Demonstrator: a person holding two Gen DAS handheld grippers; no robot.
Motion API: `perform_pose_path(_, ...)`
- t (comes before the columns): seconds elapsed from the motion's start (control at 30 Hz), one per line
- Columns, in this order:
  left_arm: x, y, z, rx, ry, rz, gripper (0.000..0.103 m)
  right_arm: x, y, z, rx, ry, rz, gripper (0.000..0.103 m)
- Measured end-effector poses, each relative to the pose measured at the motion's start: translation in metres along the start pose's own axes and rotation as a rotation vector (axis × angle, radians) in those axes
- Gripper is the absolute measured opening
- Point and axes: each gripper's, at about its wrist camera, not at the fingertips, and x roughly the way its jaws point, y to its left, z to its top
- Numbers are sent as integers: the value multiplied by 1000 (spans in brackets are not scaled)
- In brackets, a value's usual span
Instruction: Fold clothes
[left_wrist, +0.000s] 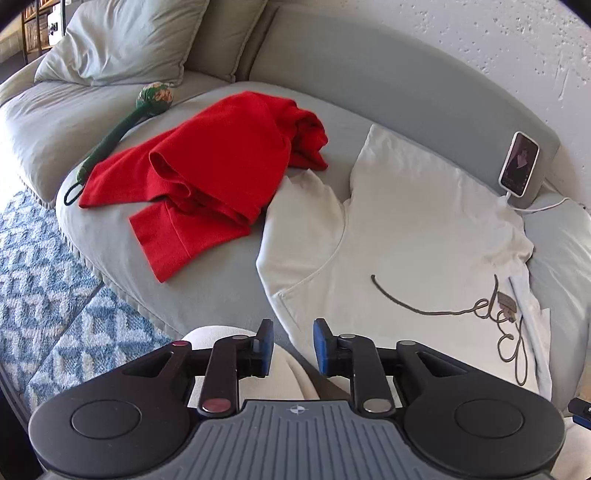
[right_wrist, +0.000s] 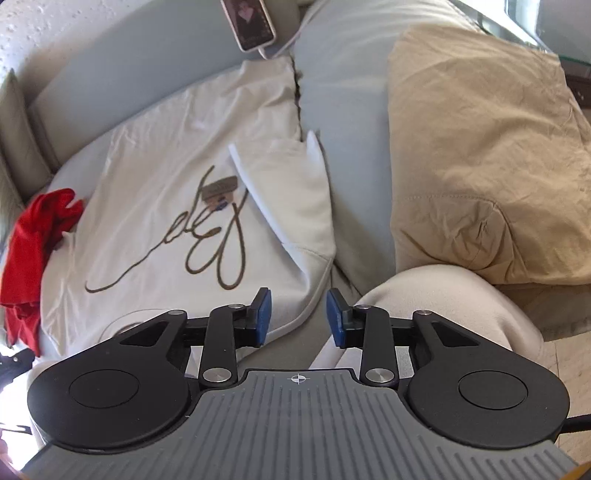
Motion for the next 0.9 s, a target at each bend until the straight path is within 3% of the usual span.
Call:
perform_pose_path(0.1,11,-27,-2,82,6,-114,23,-1,13,3,-51,-8,81,36)
perform_pose_path(0.2,38,-66,-9,213,44,-196,22,31,37,6,-130,50,142,36)
perform_pose_path(0.27,57,-91,-19,299,68,-225,22,55,54,4,-192,85,138,33)
perform_pose_path(0.37,81,-111,-39,416,147,-211,22,81,69,-3,-275,113,82,33)
perform_pose_path(0.43,79,-118,-52,486,172,-179,22,82,68,-14,-320,105,66,33)
perform_pose_path(0.5,72,-120,-55,541,230,-161,21,75,63,-21,-337,151,38,33)
perform_pose_path(0.6,53,-116,-49,531,276,-219,20,64,45,-30,-300,247,15,33)
perform_pose_path(0.63,44,-116,-46,535,258,-236,23,59,41,-30,-282,262,17,33)
perform_pose_path(0.7,31,-118,-36,542,190,-246,31,40,33,-22,-250,222,58,34)
perform_pose_path(0.8,30,-124,-20,488,132,-256,35,15,21,11,-190,74,101,42)
perform_pose_path(0.9,41,-127,-10,412,128,-241,37,17,7,54,-159,-50,54,43)
